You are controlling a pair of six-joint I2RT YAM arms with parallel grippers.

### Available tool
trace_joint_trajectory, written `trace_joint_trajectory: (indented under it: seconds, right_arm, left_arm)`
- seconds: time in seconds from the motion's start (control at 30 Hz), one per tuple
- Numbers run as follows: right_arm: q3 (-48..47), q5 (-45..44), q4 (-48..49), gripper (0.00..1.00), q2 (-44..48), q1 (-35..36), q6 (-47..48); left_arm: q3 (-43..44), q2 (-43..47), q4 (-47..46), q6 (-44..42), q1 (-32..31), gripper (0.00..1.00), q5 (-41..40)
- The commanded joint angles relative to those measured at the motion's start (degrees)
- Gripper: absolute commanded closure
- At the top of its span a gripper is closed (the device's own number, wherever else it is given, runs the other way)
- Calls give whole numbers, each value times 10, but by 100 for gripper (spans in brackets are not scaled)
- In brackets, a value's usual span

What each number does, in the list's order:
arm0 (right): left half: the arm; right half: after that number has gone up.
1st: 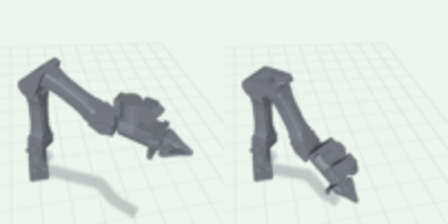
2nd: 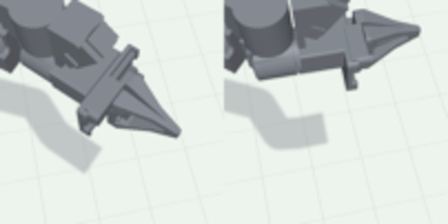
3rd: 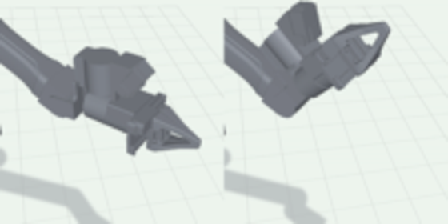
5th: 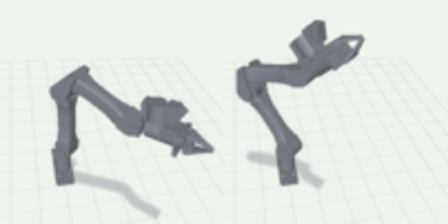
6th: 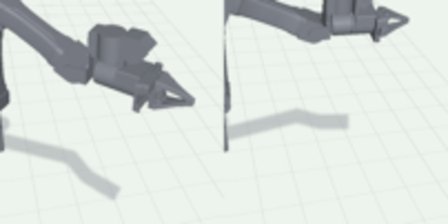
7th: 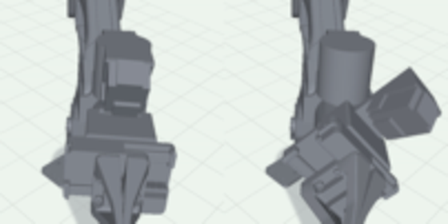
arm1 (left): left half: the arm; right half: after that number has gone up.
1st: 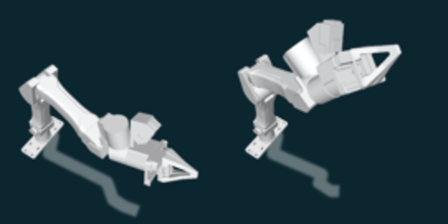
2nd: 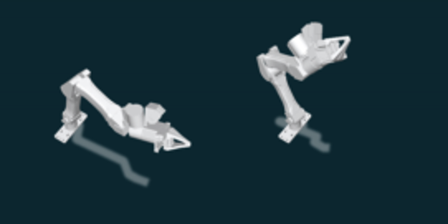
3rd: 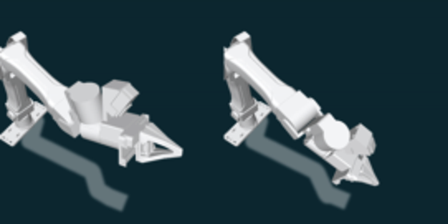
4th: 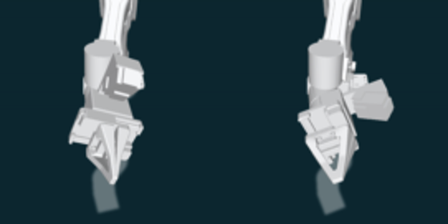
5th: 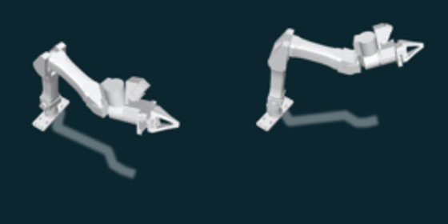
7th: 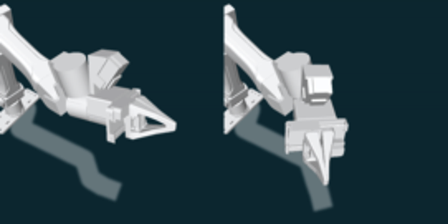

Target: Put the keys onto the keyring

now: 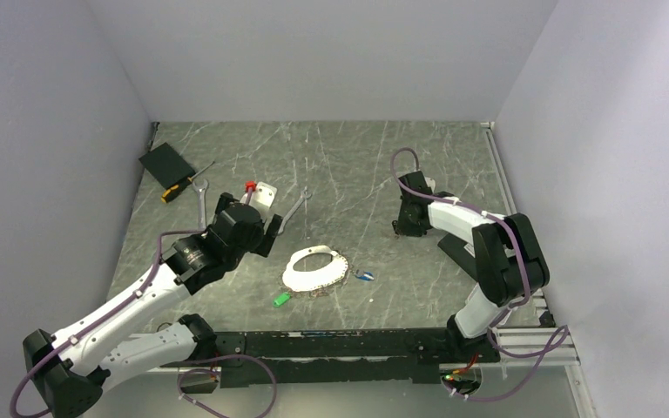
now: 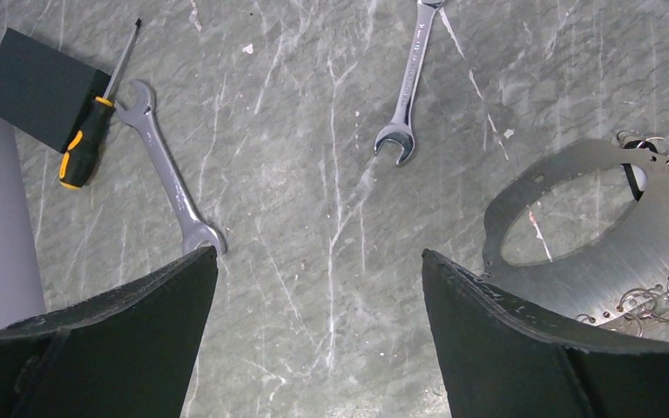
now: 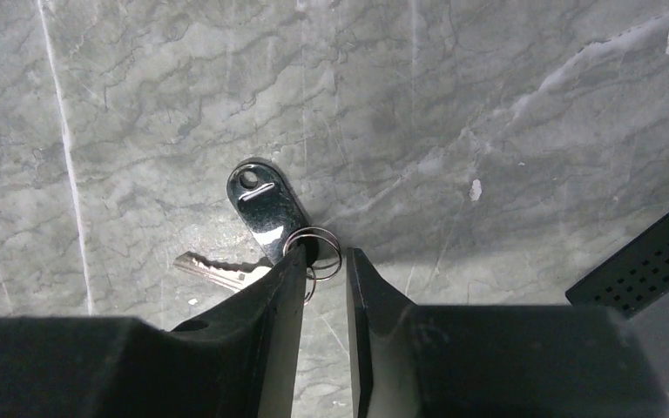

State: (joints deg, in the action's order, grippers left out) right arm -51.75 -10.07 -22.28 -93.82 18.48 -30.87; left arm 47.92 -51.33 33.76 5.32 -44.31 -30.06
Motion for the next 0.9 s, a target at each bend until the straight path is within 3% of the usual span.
trace_joint_trajectory:
  seconds: [0.0,0.13,0.23,0.87]
  right_arm:
    - [0,-25,15,75,-7,1,11]
    - [-2,-32,21,84,-8,1,13]
    - [-9,-30,16,100,-3,2,17]
    - [-72,-9,19,100,112,32,65]
  left_arm:
    - [23,7,-7,0,2,9,-15]
    - [22,12,-8,-1,1,9,-12]
    - [23,15,-6,0,2,9,-12]
    - [16,48,-27,-18,1,10,55]
